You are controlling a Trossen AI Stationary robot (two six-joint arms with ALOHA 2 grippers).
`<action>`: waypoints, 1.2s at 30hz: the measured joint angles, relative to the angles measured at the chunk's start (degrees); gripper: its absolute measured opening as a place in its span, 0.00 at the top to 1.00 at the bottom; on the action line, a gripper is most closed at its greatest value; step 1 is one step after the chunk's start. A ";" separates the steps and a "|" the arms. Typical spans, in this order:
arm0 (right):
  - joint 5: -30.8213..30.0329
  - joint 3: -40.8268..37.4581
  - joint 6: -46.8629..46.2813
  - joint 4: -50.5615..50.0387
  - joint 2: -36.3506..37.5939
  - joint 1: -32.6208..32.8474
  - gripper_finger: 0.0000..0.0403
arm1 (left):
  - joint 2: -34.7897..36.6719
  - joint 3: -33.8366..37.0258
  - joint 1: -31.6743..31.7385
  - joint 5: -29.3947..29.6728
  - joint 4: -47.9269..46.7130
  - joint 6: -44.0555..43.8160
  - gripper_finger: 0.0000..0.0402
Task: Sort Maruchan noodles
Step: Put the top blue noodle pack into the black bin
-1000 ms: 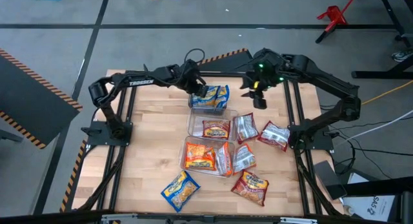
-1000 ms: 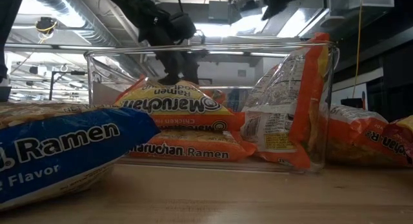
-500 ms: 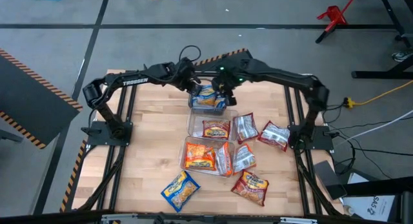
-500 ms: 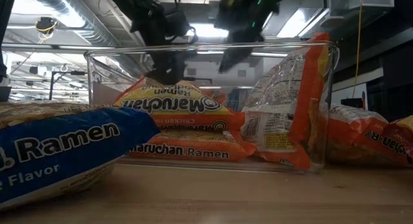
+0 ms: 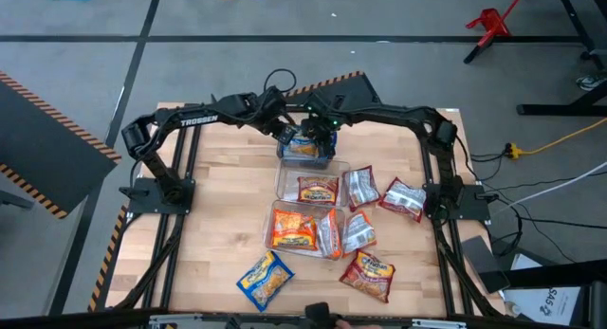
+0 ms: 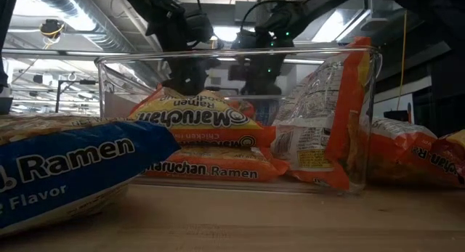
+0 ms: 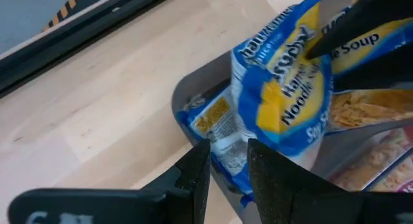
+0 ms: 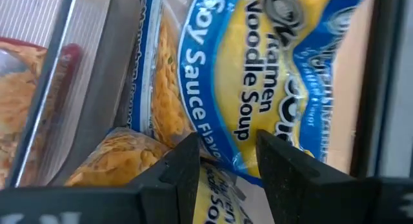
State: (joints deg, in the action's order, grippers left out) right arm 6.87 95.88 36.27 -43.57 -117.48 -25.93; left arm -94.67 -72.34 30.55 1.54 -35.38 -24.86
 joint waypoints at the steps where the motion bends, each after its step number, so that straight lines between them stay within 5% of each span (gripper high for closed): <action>1: 0.01 0.00 -0.10 -0.03 -0.25 0.00 0.66 | 0.00 0.00 -0.01 -0.89 0.06 -0.04 0.76; 6: 4.73 0.02 -0.24 -0.99 -0.49 -0.02 0.66 | 1.63 0.00 -0.24 -5.87 1.30 -1.32 0.76; 13: 20.42 0.13 0.19 -5.66 -0.34 0.00 0.66 | 4.80 0.00 -0.63 -3.55 5.12 -1.75 0.76; 23: 9.77 1.14 0.08 -4.58 -0.34 -0.02 0.66 | 4.81 0.00 -2.72 -4.09 7.92 0.33 0.76; 36: 7.10 2.71 -1.36 -0.50 -0.36 -3.10 0.66 | 2.36 -0.04 -6.97 -0.93 7.06 6.10 0.76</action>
State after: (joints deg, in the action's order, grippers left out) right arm 13.98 98.59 34.91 -44.07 -117.84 -29.04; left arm -92.32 -72.38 23.58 0.61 -28.31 -18.76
